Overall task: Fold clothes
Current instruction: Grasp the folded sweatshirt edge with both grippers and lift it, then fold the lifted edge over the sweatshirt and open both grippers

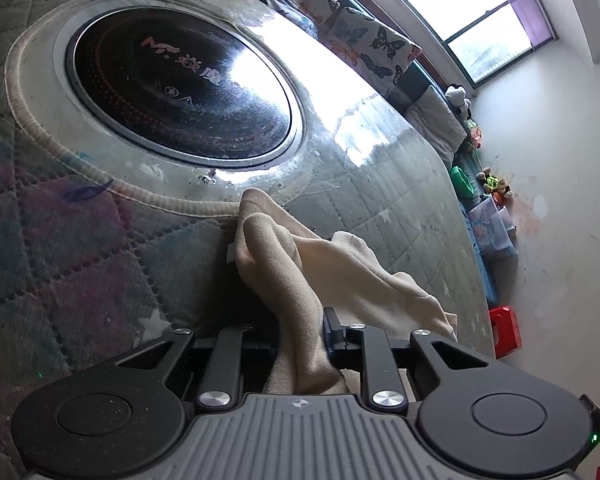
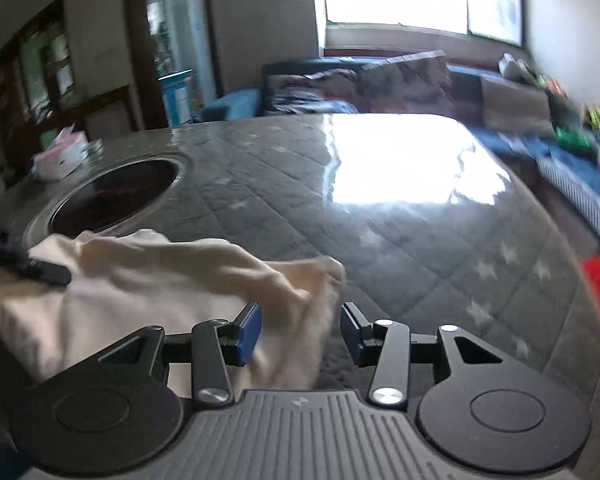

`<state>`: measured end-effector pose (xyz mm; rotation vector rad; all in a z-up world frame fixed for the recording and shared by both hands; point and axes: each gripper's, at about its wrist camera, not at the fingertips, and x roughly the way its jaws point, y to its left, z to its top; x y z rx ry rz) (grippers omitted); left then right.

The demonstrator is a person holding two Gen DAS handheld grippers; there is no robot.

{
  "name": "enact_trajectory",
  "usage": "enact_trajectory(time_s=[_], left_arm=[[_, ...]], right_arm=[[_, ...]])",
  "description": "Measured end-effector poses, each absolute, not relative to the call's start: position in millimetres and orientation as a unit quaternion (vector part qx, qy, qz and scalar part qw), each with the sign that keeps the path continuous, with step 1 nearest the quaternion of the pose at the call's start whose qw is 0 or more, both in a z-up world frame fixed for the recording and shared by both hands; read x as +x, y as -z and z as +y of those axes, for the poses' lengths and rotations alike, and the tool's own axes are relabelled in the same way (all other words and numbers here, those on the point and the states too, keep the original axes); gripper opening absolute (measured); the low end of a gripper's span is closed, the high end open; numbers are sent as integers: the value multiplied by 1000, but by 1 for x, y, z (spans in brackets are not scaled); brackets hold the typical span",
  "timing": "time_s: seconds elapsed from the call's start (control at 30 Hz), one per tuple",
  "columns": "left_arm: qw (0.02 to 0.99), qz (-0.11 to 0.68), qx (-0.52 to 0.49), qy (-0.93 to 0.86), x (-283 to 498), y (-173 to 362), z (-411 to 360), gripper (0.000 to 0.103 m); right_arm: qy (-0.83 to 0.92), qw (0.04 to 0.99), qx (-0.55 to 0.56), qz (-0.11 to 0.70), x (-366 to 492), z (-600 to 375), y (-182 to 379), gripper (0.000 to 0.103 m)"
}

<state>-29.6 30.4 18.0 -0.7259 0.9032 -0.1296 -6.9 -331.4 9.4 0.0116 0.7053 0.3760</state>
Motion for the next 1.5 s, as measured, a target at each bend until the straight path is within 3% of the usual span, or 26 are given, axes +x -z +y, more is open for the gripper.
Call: enact_trajectory(time_s=[0.2,0.4,0.5,1.5], left_arm=[[848,428,-308,63,-23,-23,23,23],[859,428,-273,64,-17,-28,16,22],[864,428,-256,65,-14,-31,12,22],[888,414,-138,144,82,-66,-130,19]], right_arm=[[-189,918,29,346,-4,-334,-4,40],[-197,916,48,346,-3,-324,-8,17],[-200,918,54,339,-7,-324,-11,12],[-104,959,8,265,24,-406,-78,10]])
